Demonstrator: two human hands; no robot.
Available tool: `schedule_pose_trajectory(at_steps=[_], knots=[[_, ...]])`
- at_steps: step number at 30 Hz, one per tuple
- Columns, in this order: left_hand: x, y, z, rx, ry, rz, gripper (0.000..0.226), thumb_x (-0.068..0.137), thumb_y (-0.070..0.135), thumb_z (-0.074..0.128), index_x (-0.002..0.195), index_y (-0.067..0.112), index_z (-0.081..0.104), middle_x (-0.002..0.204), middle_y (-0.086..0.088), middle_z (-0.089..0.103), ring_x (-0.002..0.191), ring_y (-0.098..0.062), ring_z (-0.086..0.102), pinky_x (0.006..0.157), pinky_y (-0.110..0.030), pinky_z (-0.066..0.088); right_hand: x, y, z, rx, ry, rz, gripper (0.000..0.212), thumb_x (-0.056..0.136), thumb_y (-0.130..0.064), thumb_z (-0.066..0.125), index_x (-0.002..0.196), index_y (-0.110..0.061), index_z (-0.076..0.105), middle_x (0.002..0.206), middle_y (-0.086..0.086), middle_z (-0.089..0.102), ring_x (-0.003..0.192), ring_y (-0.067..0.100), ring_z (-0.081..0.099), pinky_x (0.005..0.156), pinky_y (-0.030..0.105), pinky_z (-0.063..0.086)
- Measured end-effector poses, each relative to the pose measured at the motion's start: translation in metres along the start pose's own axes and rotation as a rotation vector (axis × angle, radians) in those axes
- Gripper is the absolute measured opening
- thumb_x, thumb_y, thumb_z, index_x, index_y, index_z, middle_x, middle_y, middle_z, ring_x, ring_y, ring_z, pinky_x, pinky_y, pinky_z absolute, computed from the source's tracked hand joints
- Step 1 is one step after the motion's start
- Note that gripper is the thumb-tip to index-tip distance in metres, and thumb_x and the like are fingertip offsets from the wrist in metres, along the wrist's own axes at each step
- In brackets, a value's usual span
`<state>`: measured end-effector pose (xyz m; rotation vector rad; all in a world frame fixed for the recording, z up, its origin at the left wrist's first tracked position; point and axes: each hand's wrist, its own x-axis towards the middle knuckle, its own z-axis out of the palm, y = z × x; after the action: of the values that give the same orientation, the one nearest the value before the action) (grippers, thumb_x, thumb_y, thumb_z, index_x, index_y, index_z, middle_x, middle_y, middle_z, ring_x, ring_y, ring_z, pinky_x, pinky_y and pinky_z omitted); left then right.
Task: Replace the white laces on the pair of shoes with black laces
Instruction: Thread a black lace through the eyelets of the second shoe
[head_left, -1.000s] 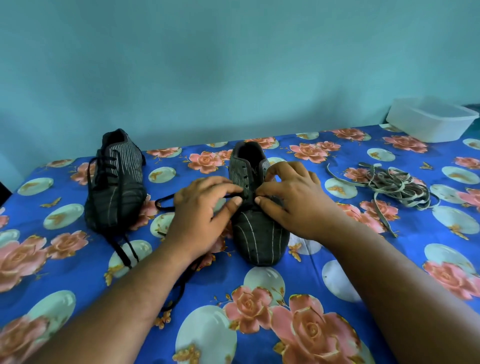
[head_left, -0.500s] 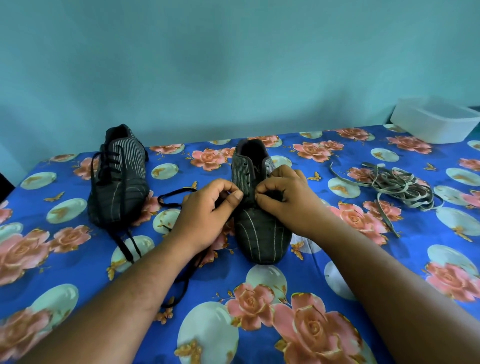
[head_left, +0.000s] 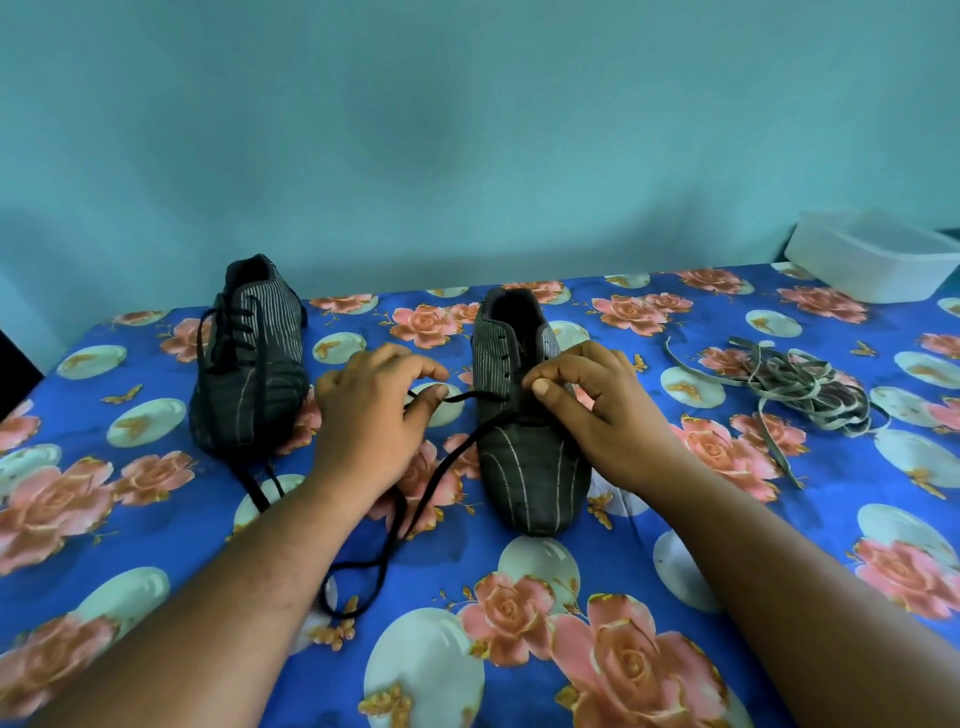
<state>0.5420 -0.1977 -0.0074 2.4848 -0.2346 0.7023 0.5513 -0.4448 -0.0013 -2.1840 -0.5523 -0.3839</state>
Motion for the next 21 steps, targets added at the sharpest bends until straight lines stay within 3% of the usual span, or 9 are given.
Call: schedule_pose_trajectory(at_steps=[3,6,10,13,15,17,21], knots=[[-0.003,0.015,-0.007,-0.009,0.043,0.085,0.035,0.094,0.06,0.05,0.092,0.03,0.069,0.098,0.013,0.066,0.098,-0.019,0.062,0.086,-0.049,0.043,-0.001,-0.003,-0.008,-0.011,0.025,-0.066,0.02,0.094,-0.046,0.056,0.105,-0.036,0.071,0.103,-0.015,0.063,0.11,0.014,0.053,0.1,0.037,0.04],[-0.011,0.029,-0.007,0.134,-0.081,0.214,0.056,0.094,0.075,0.035,0.08,0.029,0.064,0.077,0.014,0.063,0.086,-0.014,0.058,0.08,-0.044,0.035,-0.003,-0.005,-0.012,-0.054,-0.008,-0.133,0.028,0.091,-0.052,0.058,0.11,-0.036,0.071,0.102,-0.017,0.06,0.109,0.014,0.052,0.097,0.038,0.041],[-0.012,0.028,-0.004,0.12,-0.119,0.206,0.047,0.093,0.069,0.04,0.078,0.029,0.06,0.065,0.017,0.052,0.078,-0.012,0.056,0.08,-0.043,0.036,-0.005,-0.006,-0.009,-0.117,-0.063,-0.167,0.033,0.087,-0.057,0.061,0.114,-0.04,0.069,0.102,-0.015,0.058,0.107,0.015,0.051,0.094,0.047,0.044],[-0.014,0.028,-0.005,-0.073,-0.209,0.148,0.038,0.094,0.06,0.048,0.076,0.029,0.06,0.06,0.015,0.059,0.068,-0.004,0.058,0.081,-0.044,0.043,-0.005,-0.01,-0.008,-0.133,-0.073,-0.158,0.039,0.084,-0.06,0.061,0.117,-0.04,0.069,0.099,-0.015,0.057,0.104,0.013,0.05,0.095,0.046,0.043],[-0.017,0.036,-0.01,-0.327,-0.311,0.03,0.036,0.097,0.053,0.059,0.076,0.024,0.062,0.057,0.011,0.063,0.051,-0.001,0.057,0.062,-0.033,0.049,-0.005,-0.013,-0.007,-0.152,-0.077,-0.168,0.043,0.084,-0.062,0.061,0.12,-0.039,0.068,0.096,-0.016,0.055,0.102,0.013,0.049,0.094,0.045,0.044],[-0.019,0.048,-0.018,-0.576,-0.398,-0.136,0.032,0.096,0.042,0.063,0.077,0.016,0.064,0.052,0.004,0.06,0.038,-0.004,0.051,0.042,-0.021,0.042,-0.006,-0.016,-0.006,-0.23,-0.073,-0.2,0.045,0.085,-0.064,0.059,0.121,-0.038,0.068,0.096,-0.017,0.055,0.102,0.014,0.049,0.091,0.044,0.044],[-0.018,0.064,-0.033,-0.833,-0.509,-0.321,0.028,0.093,0.032,0.064,0.082,0.006,0.064,0.059,-0.005,0.062,0.033,-0.016,0.045,0.03,-0.017,0.035,-0.006,-0.022,-0.009,-0.398,-0.023,-0.302,0.031,0.088,-0.054,0.057,0.108,-0.039,0.074,0.093,-0.013,0.059,0.098,0.019,0.051,0.086,0.041,0.041]])
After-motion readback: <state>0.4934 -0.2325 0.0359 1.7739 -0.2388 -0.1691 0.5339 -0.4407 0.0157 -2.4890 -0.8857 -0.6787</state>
